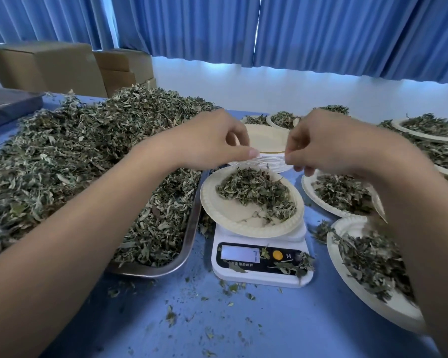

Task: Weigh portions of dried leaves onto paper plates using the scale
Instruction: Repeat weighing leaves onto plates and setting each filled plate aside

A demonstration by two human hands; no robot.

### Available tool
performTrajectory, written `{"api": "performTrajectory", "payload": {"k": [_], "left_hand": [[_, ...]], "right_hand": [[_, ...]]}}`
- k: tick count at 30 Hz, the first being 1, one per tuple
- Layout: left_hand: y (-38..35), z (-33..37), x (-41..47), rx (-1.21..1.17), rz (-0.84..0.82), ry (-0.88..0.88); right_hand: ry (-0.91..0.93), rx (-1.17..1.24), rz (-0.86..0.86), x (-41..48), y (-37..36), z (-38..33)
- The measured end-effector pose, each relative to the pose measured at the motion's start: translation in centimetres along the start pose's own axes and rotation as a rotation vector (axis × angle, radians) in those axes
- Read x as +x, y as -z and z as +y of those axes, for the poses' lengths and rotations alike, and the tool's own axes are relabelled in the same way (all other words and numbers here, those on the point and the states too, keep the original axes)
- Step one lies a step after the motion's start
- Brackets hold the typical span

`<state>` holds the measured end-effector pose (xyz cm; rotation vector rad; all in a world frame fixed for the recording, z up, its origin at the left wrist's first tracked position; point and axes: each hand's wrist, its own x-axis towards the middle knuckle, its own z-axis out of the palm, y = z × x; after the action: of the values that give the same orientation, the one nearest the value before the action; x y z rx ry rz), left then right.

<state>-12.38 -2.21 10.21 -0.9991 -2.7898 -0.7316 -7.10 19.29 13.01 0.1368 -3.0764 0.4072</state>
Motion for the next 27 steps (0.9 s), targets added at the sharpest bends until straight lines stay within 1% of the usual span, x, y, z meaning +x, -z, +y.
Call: {"api": "performTrajectory", "payload": {"k": [2, 3, 5, 6, 7, 9, 11, 15, 18, 21, 24, 26, 27], "left_hand": [[0.2, -0.1, 0.1, 0.176, 0.026, 0.089], [0.3, -0.4, 0.1, 0.234, -0.017, 0.145], [0.0, -0.9, 0.0, 0.26, -0.152, 0.217], [-0.3, -1.1, 0.0, 0.249, -0.193, 0.232], [-0.7, -1.2, 0.0, 0.24, -0.207, 0.233], [-1.4, -1.3, 0.1, 0.255, -0.184, 0.218], [-2.1, -1.3, 0.1, 0.277, -0.158, 0.218], [-3.2, -1.4, 0.2, 0.29, -0.112, 0.28], [-3.0, -1.0, 0.3, 0.219, -0.059, 0.309], [-1.7, 0.1, 0.8, 0.104, -0.024, 0.298], [-0.4, 2.1, 2.1, 0.13, 0.01, 0.251], [-0.2, 4.1, 3.4, 0.144, 0.02, 0.228], [-0.5, 5.1, 4.2, 0.113, 0.019, 0.226]], "right_hand": [[-0.044, 0.01, -0.051, -0.1, 0.4, 1.2], [-0.063, 0.019, -0.095, -0.1, 0.3, 1.7], [-0.092, 0.058, -0.198, -0.2, -0.2, 2.2], [-0.104, 0.09, -0.244, -0.3, -0.6, 2.2], [-0.117, 0.123, -0.276, -0.3, -1.0, 2.3], [-0.144, 0.185, -0.295, -0.3, -2.1, 2.6], [-0.16, 0.219, -0.278, -0.5, -2.8, 3.0], [-0.181, 0.243, -0.268, -1.2, -3.3, 3.6], [-0.193, 0.208, -0.226, -1.7, -3.7, 3.6], [-0.213, 0.281, -0.124, -2.1, -3.5, 3.9], [-0.256, 0.432, -0.012, -2.8, -1.5, 5.0], [-0.28, 0.473, 0.03, -3.4, 0.0, 6.3], [-0.3, 0.473, 0.048, -3.8, 0.8, 7.1]]}}
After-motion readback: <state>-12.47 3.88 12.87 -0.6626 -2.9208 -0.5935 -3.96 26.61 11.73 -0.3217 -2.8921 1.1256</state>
